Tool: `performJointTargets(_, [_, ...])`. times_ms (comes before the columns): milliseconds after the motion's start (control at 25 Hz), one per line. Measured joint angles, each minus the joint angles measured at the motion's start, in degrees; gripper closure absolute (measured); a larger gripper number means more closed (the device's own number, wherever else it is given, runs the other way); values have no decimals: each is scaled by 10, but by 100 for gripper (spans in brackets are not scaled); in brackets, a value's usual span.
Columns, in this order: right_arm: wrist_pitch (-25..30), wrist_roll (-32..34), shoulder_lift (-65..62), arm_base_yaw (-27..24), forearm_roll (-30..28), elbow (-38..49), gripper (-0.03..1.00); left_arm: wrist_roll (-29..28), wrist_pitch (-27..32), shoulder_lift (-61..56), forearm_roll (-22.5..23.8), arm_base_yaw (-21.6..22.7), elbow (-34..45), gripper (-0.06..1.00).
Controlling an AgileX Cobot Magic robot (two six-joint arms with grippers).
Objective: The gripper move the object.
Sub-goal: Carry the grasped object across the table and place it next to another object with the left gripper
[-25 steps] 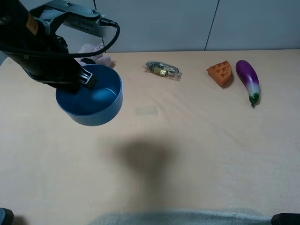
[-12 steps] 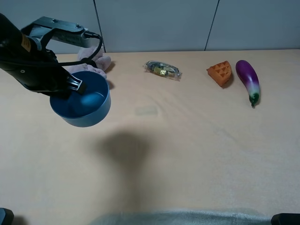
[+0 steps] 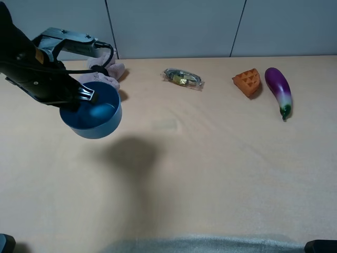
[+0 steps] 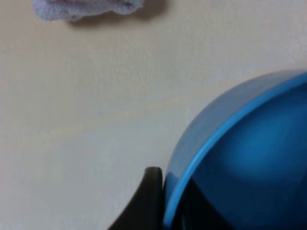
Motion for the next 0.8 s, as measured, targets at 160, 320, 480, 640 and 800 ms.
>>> performJointTargets(160, [0,0,0,0,0,0,28,-6,-34,37,0,0,0,93])
performJointTargets(320, [0,0,0,0,0,0,28,-11,-59,71,0,0,0,93])
performJointTargets(480, [0,0,0,0,0,0,28,-18,-85,94,2,0,0,93])
performJointTargets(640, [0,0,0,0,0,0,28,-19,-106,106,2,6,0,93])
performJointTargets(800, [0,0,0,0,0,0,28,-22,-124,116,5,21,0,93])
